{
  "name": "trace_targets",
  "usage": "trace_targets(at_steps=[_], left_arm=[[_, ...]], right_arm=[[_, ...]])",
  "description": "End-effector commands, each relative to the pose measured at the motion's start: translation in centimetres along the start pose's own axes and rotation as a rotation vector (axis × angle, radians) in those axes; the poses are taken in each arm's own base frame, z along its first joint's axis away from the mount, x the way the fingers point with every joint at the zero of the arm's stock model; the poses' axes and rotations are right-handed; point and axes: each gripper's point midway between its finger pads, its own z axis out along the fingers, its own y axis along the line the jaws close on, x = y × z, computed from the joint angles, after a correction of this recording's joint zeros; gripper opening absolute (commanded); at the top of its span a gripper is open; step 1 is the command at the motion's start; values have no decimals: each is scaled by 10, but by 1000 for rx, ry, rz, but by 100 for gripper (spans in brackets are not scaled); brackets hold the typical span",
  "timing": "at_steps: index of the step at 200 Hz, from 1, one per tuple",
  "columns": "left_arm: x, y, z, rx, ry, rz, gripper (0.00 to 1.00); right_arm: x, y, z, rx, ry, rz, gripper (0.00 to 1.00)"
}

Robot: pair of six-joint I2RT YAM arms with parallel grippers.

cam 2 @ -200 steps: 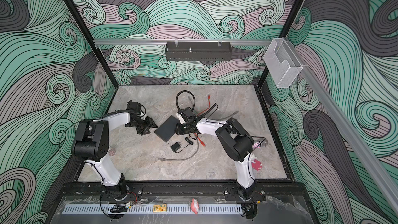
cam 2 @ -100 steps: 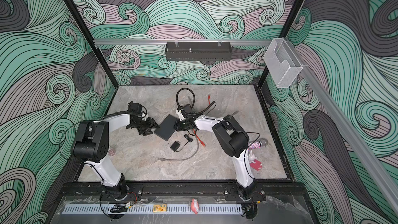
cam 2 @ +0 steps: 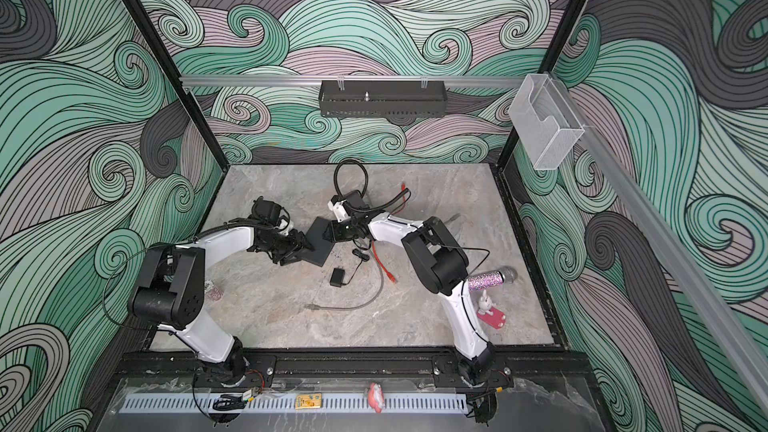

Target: Insert the plug into the switch port

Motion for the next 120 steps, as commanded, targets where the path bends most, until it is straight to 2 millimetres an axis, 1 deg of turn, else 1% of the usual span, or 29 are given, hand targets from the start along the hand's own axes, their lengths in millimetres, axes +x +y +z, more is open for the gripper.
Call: trace_targets(at_steps=[1, 20, 37, 52, 76, 94, 111, 116, 120], left_arm=[[7, -2, -4, 7, 11, 2, 61], [8, -2, -10, -12, 3, 16, 61], [7, 2, -20, -60, -18, 30, 61], [2, 6, -32, -104, -64, 38, 61], [-8, 10, -44, -157, -126, 56, 62], [-17, 18, -46, -228, -128, 63, 64], [-28, 21, -40, -257, -127, 69, 66], [-31, 20, -39, -254, -130, 72, 66], [-34, 19, -37, -251, -130, 73, 67]], right_arm=[[2, 4, 3, -32, 41, -17, 30], [-3, 3, -5, -15, 35, -36, 30], [-6, 2, -17, 6, 21, -43, 30], [-7, -1, -28, 21, 11, -36, 30], [-1, -9, -39, 68, 5, -14, 31], [6, -12, -41, 73, 17, 8, 33], [12, -11, -39, 54, 35, 39, 35], [13, -11, -38, 50, 34, 45, 40], [14, -12, -38, 48, 33, 52, 41]])
